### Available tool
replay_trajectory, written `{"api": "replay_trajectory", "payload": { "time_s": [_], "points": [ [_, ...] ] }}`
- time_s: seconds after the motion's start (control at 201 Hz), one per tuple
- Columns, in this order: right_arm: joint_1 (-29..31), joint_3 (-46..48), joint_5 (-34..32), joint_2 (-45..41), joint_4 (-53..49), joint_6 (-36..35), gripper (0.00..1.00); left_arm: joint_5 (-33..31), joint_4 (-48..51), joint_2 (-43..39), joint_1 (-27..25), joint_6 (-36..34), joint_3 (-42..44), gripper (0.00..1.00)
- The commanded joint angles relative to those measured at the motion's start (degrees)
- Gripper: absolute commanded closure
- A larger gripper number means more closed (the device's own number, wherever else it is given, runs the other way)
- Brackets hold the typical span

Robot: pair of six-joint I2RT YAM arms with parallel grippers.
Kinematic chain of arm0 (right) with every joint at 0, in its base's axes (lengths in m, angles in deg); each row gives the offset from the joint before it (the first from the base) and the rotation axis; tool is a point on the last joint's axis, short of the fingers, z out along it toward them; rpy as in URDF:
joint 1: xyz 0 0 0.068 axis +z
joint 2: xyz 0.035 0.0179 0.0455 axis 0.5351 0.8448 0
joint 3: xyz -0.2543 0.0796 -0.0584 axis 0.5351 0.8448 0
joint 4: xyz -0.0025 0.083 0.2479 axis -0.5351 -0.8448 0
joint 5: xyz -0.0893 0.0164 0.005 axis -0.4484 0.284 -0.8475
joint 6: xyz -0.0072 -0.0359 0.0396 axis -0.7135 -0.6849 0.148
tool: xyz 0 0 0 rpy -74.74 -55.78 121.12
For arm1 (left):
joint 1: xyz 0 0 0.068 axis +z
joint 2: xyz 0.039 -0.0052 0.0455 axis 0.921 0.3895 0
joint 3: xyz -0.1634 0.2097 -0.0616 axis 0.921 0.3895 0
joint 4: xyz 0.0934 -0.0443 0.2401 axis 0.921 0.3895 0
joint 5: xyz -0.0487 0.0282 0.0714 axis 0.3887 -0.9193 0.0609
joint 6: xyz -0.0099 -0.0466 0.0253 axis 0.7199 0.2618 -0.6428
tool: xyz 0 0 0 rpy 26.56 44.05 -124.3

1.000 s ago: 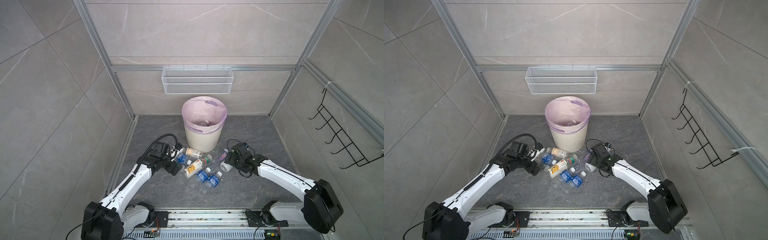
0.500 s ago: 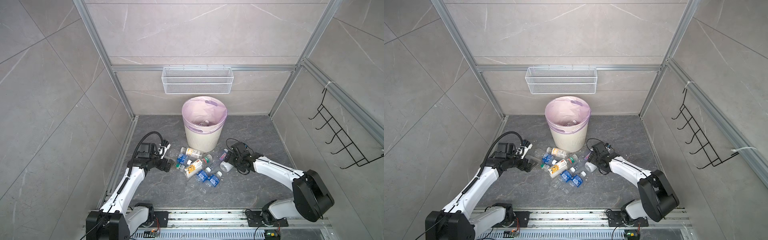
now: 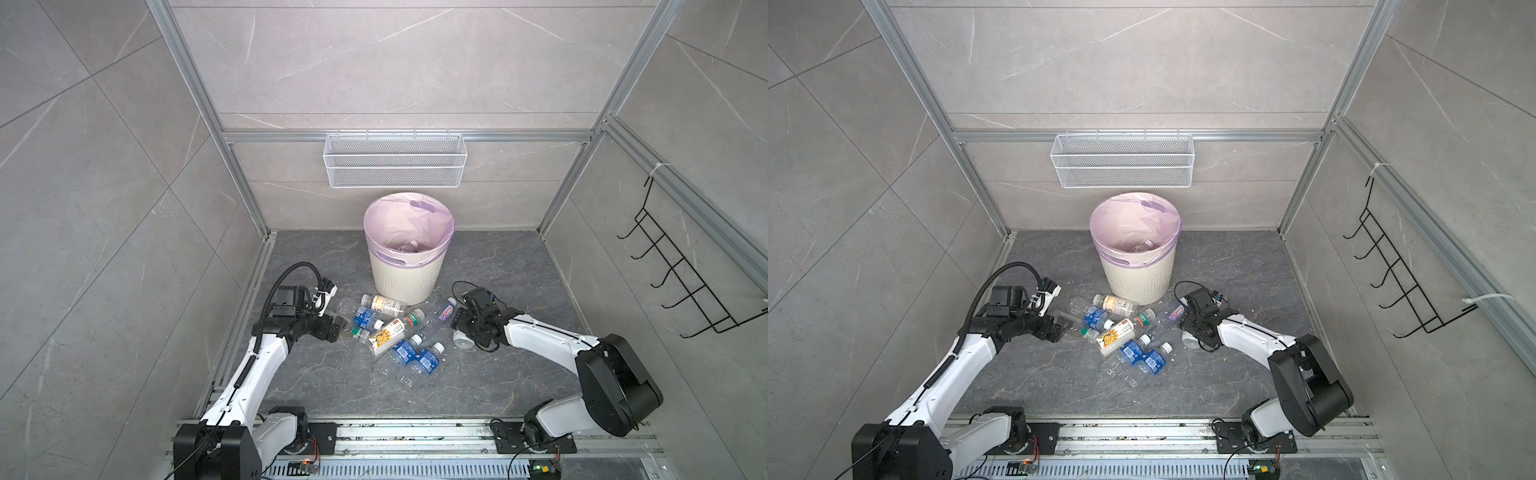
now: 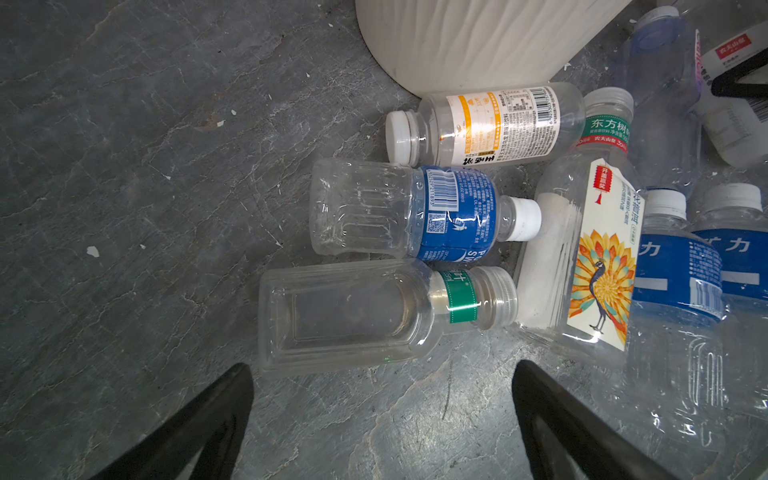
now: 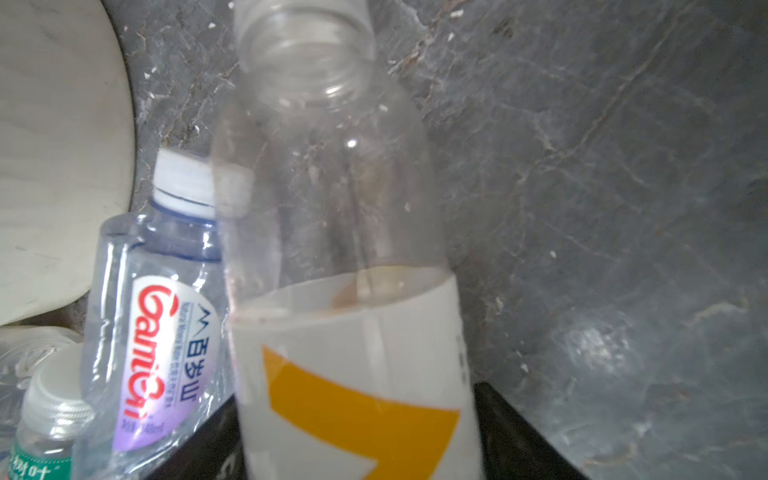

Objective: Throw the plastic bottles in the bin
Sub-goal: 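Close the right gripper on the white-labelled bottle with yellow mark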

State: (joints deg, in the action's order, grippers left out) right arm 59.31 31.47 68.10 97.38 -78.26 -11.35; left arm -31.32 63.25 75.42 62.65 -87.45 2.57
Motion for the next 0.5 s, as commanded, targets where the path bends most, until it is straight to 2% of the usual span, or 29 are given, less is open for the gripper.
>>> {"api": "replay_trajectory", "payload": {
  "time_s": [0.0,0.314,0.493],
  "points": [
    [-0.22,0.86,-0.45,0.83,0.4,-0.3,0.22,1.67,-1.19,-0.58,0.73,1.21,0.53,0.01],
    [-0.2,1.71,-1.73,-0.93,-0.31,-2.78,0.39,1.63,-1.18,-0.27,1.39,1.26,0.69,0.01],
    [-0.23,3.63,-2.61,-5.22,0.12,-5.41,0.42,1.71,-1.11,0.33,1.48,1.34,0.61,0.01]
  ]
}}
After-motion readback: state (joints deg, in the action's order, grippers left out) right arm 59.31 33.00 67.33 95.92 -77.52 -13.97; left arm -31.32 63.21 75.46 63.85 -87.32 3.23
